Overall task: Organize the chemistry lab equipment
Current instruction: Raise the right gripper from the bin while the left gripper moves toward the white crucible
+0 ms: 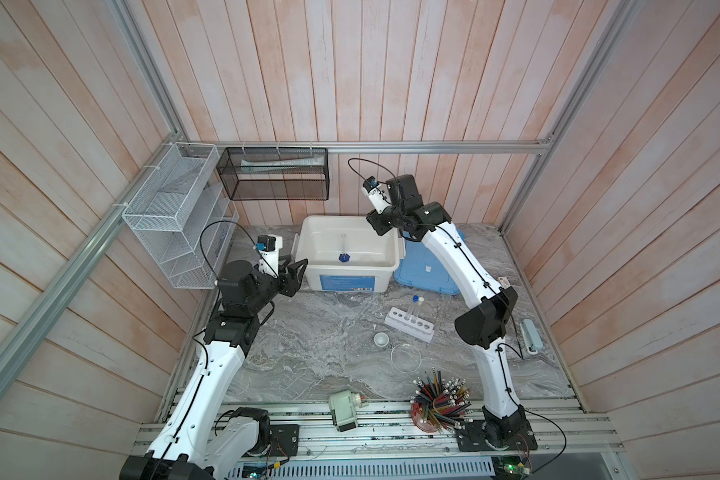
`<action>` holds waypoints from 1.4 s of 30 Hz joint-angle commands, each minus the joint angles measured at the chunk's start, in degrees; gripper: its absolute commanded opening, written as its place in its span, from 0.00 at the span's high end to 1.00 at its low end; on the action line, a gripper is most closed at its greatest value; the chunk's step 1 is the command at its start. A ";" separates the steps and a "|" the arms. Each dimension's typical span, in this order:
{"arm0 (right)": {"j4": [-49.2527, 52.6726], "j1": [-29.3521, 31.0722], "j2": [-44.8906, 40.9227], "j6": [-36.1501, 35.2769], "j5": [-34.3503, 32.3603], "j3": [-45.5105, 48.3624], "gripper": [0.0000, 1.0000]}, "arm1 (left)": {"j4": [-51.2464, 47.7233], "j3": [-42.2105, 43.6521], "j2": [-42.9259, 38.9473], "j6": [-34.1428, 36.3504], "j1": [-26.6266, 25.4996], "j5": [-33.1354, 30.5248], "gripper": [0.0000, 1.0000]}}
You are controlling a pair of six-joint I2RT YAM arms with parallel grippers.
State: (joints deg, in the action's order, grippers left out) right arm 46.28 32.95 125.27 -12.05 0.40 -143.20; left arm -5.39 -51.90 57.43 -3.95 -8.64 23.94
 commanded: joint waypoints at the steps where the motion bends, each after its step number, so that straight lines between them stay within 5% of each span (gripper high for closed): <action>1: 0.80 0.32 -8.20 0.88 -2.77 6.55 0.58 | -8.60 -3.55 0.39 3.55 -6.51 -0.91 0.44; 8: -16.77 -0.15 -35.46 5.36 -9.32 43.82 0.58 | -20.78 -3.80 4.98 -0.11 -21.39 -13.48 0.48; 13: -19.09 -4.57 -49.08 10.42 -8.36 58.43 0.58 | -20.17 -3.50 12.82 -8.37 -31.98 -21.12 0.49; 18: -18.83 -8.53 -57.96 12.90 -6.22 68.57 0.58 | -18.17 -4.78 21.96 -9.85 -34.61 -21.66 0.49; 26: -16.15 -14.80 -65.18 13.90 -2.64 74.06 0.58 | -14.83 -5.80 31.03 -10.22 -36.11 -19.12 0.50; 42: -18.15 -16.08 -63.38 14.51 -0.60 76.56 0.58 | -14.30 -6.73 39.02 -7.53 -39.25 -21.85 0.51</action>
State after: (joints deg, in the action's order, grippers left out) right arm 29.50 17.32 61.82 1.56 -1.17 -67.31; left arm -20.78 -57.01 94.91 -12.80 -47.81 2.68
